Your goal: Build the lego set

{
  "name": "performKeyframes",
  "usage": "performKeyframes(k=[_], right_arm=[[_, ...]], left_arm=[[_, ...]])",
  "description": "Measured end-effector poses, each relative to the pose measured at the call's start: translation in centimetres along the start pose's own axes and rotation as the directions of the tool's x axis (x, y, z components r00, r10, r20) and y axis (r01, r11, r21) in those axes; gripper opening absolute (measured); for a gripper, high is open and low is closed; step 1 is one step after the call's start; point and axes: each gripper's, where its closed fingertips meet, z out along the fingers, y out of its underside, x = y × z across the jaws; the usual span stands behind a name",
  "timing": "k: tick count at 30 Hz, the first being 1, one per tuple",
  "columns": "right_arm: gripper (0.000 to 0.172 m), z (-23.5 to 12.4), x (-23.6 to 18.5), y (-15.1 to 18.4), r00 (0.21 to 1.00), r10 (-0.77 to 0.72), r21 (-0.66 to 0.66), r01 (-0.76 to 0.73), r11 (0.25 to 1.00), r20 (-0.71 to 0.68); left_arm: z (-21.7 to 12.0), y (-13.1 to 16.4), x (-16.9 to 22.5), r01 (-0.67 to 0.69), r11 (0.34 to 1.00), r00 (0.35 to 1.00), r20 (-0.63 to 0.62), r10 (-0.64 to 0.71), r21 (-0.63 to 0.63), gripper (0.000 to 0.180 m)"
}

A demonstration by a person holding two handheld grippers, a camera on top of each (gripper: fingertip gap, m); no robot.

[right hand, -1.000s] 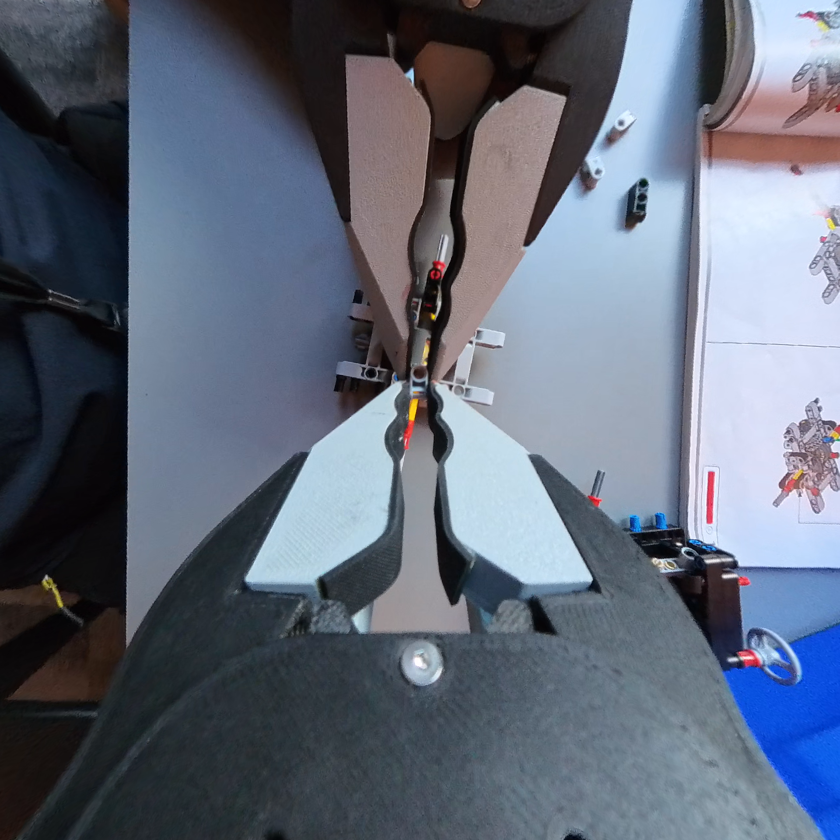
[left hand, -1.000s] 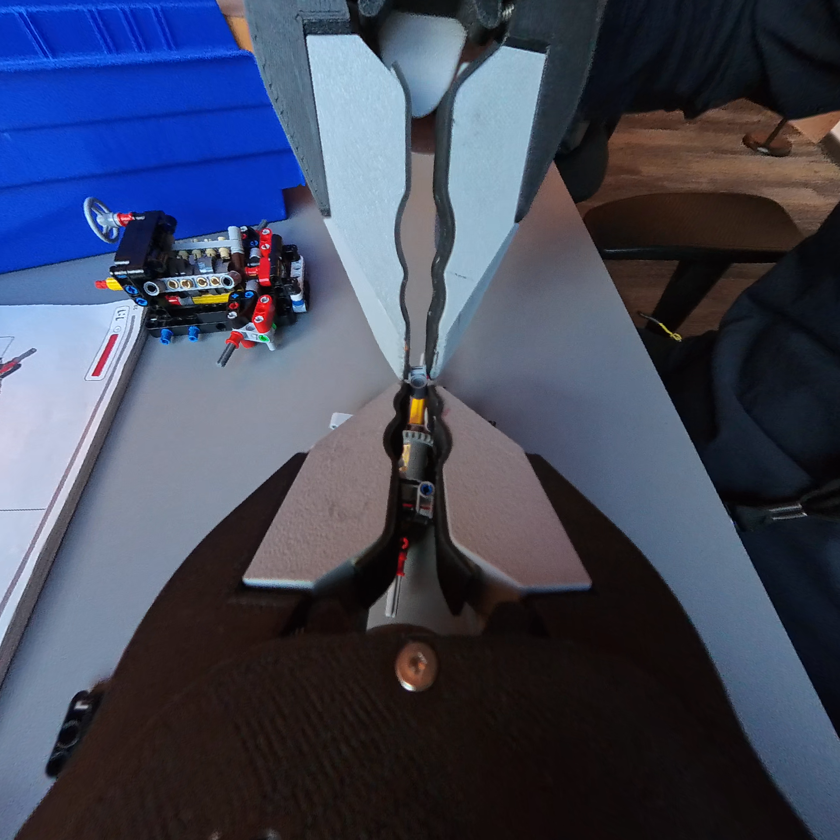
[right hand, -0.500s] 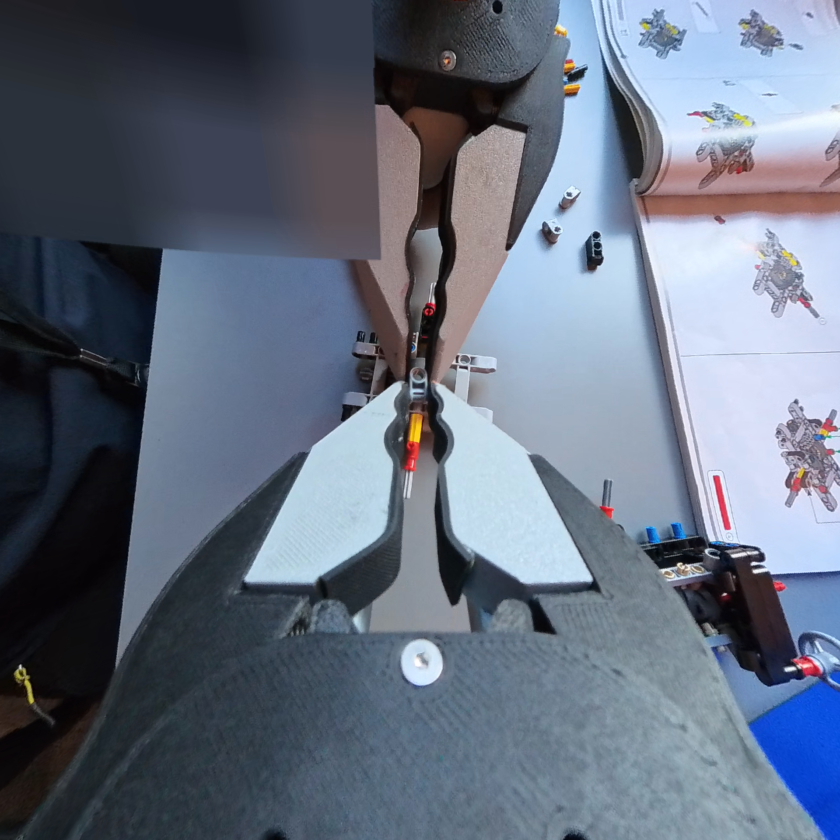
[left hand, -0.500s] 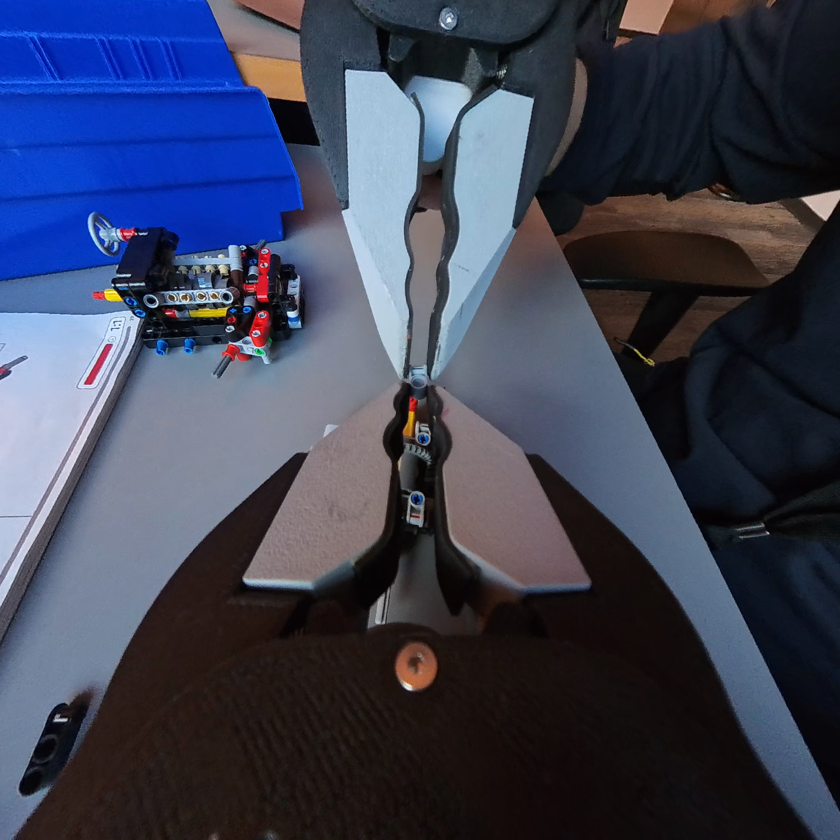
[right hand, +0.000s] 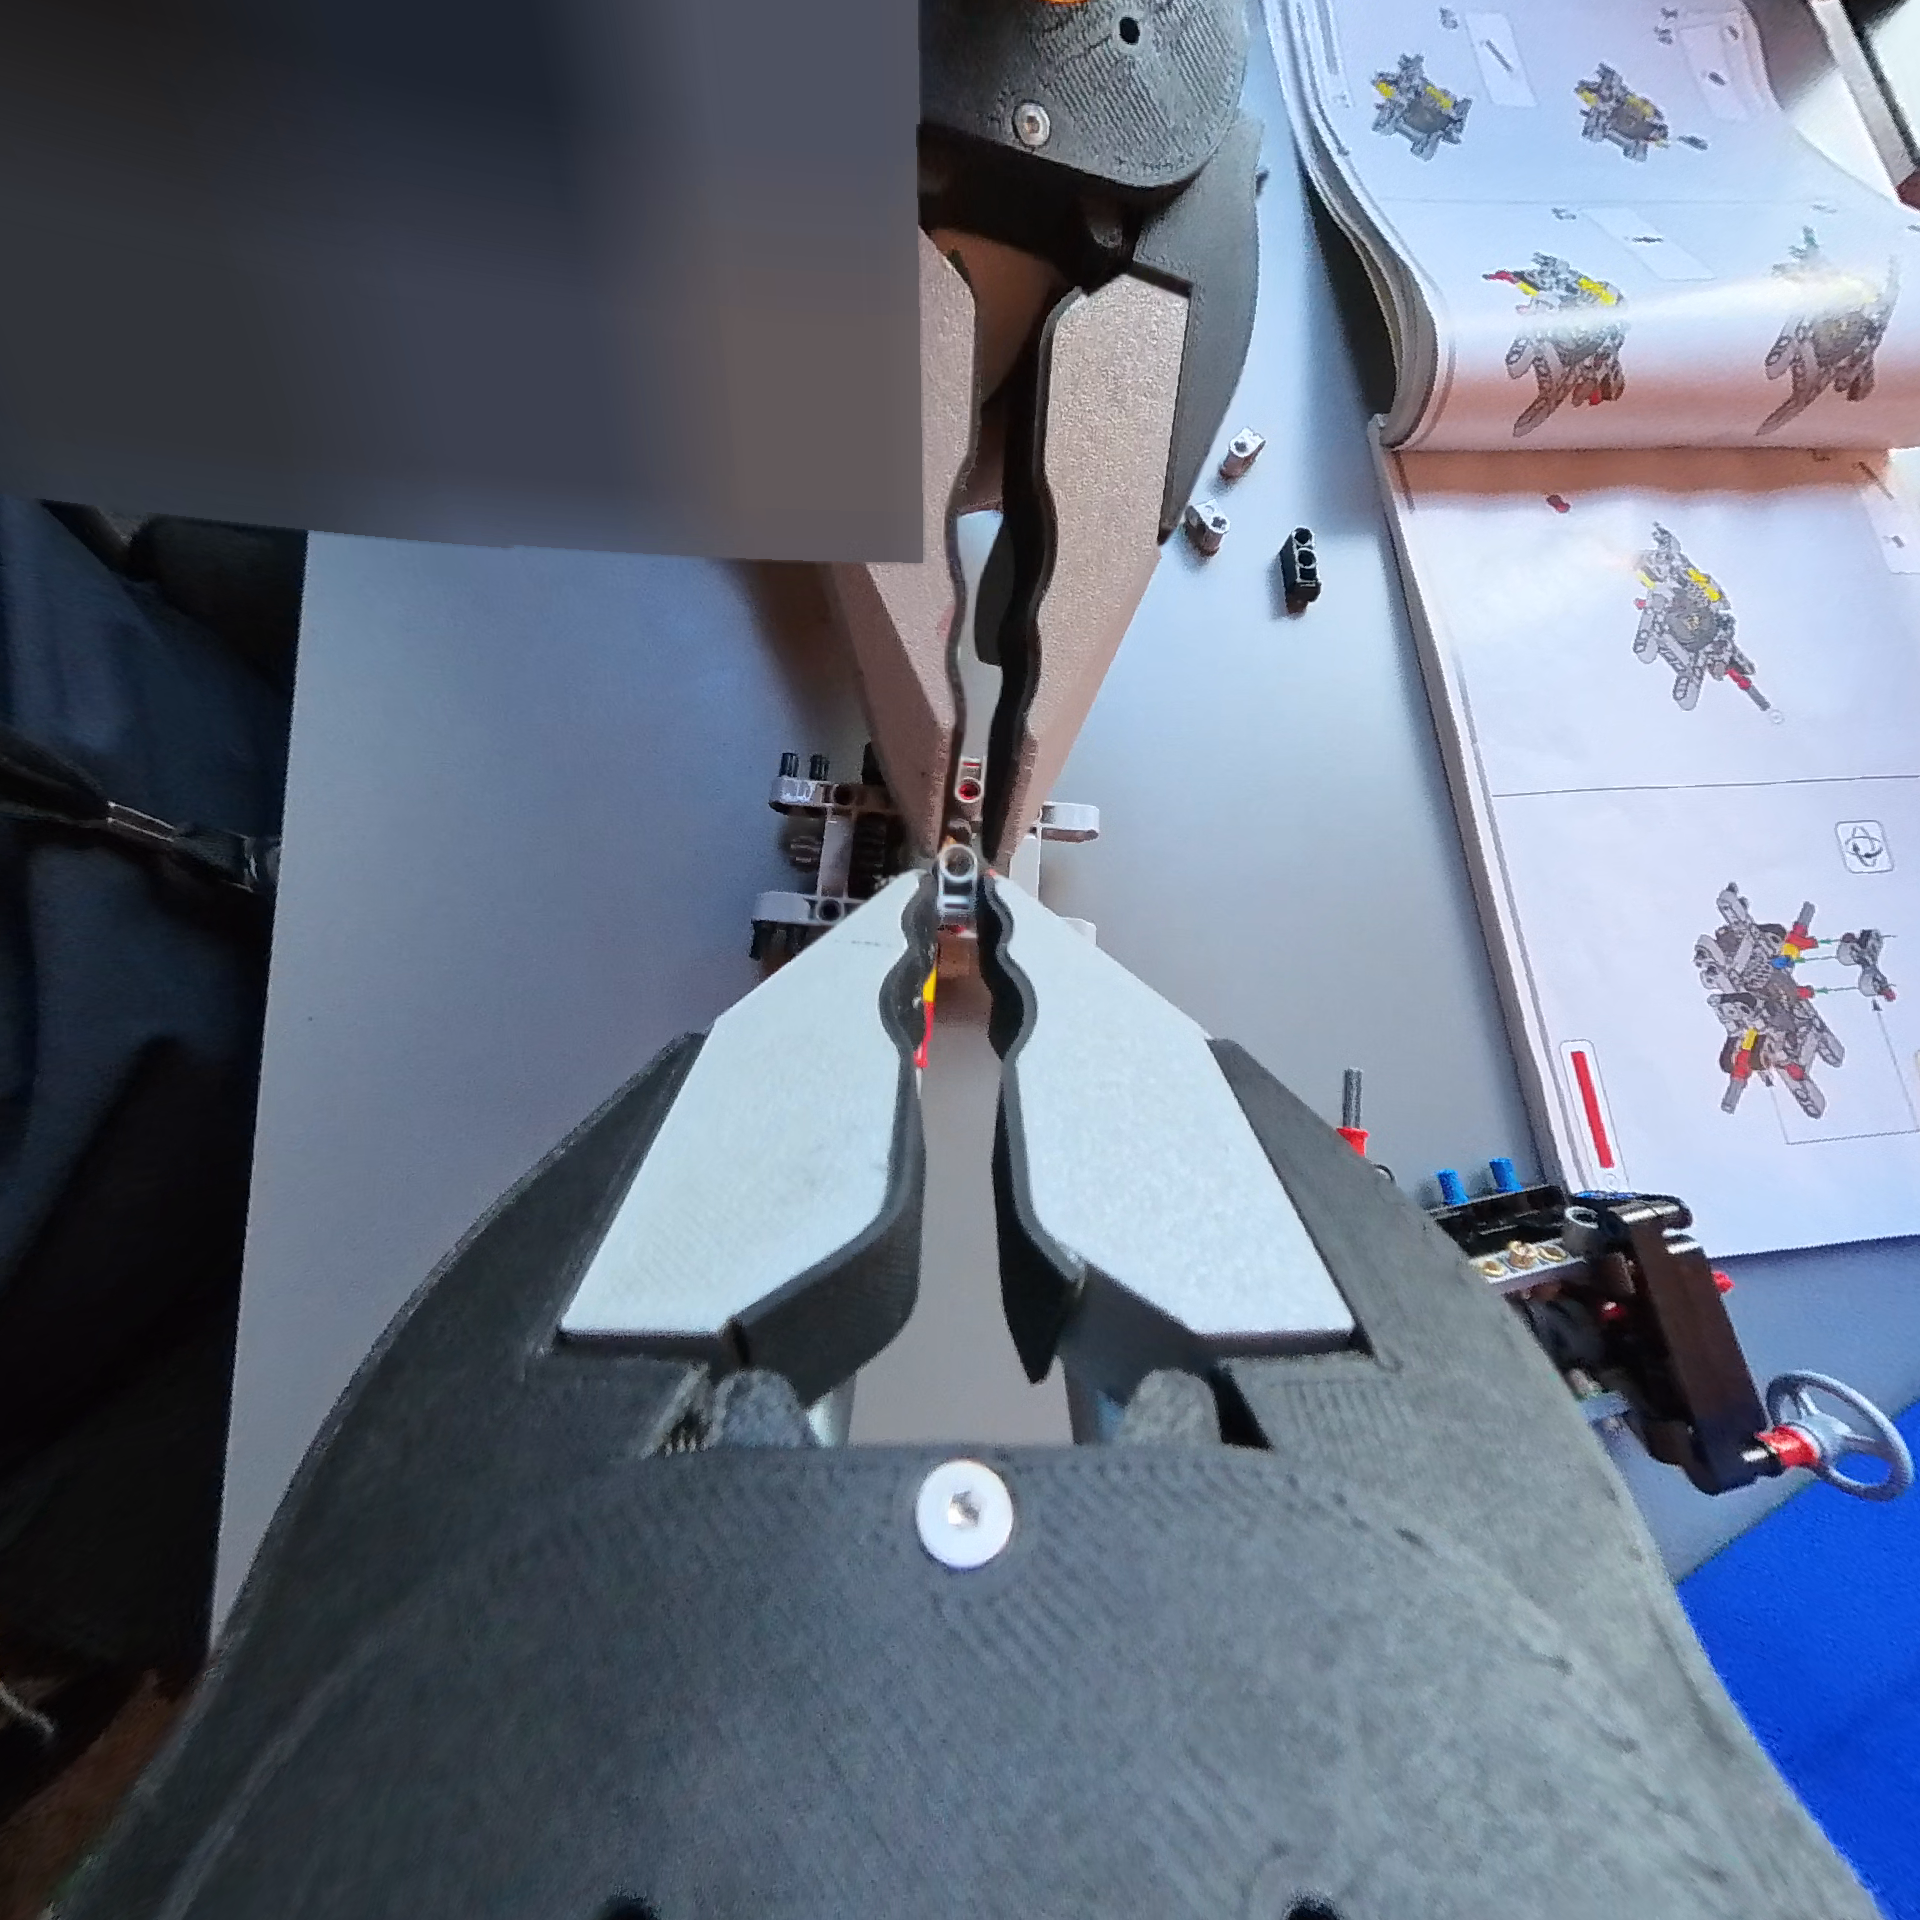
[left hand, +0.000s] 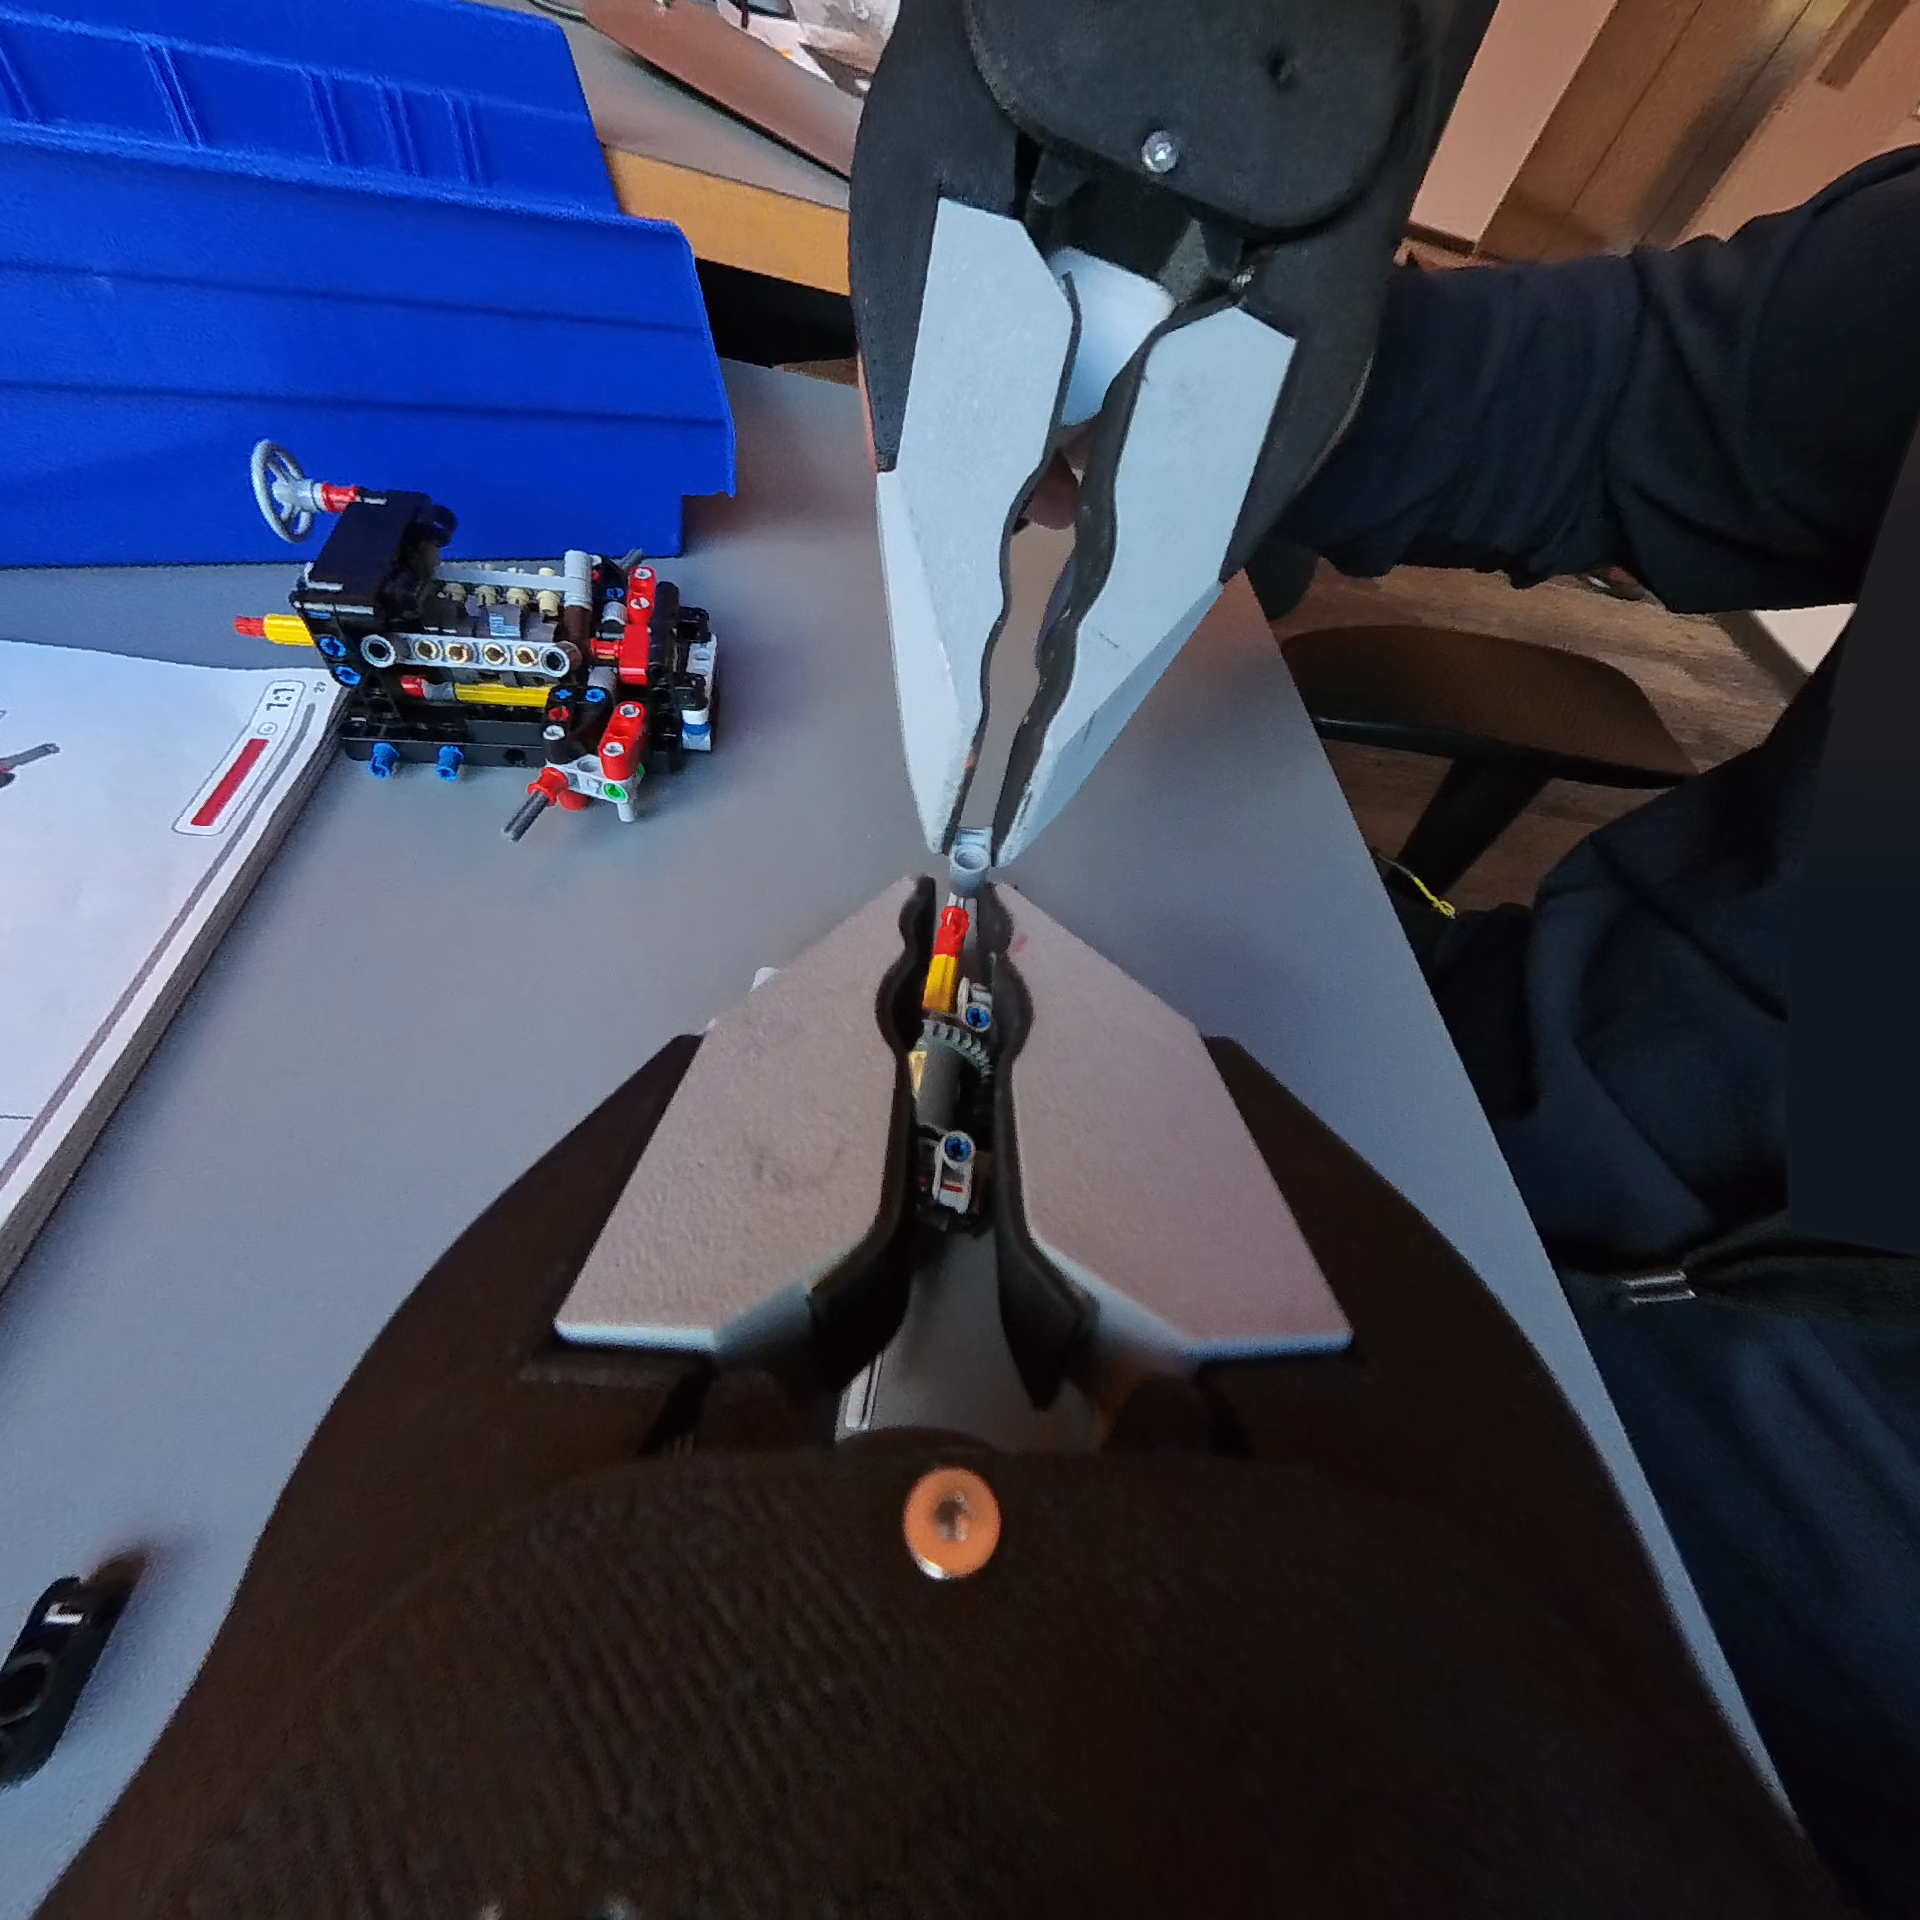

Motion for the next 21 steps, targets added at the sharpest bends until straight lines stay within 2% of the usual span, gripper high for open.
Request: performKeyframes(k=[11, 15, 21], right_arm=[[0.004, 0.1, -0.3, -0.4, 1.000, 0.010, 0.027, -0.011, 1.000, 0.021], [0.004, 0.4, -0.5, 0.0, 1.000, -0.003, -0.011, 0.003, 1.000, 0.021], [0.004, 0.7, -0.5, 0.2, 0.999, -0.043, -0.049, 0.043, 0.998, 0.007]], left_arm=[[0.3, 0.2, 0.5, -0.043, 0.999, 0.999, -0.006, 0.043, -0.017, 0.004], [0.5, 0.7, 0.5, -0.075, 0.996, 0.997, 0.012, 0.076, -0.057, 0.004], [0.6, 1.1, 0.4, -0.054, 0.995, 0.998, 0.012, 0.056, -0.078, 0.004]])
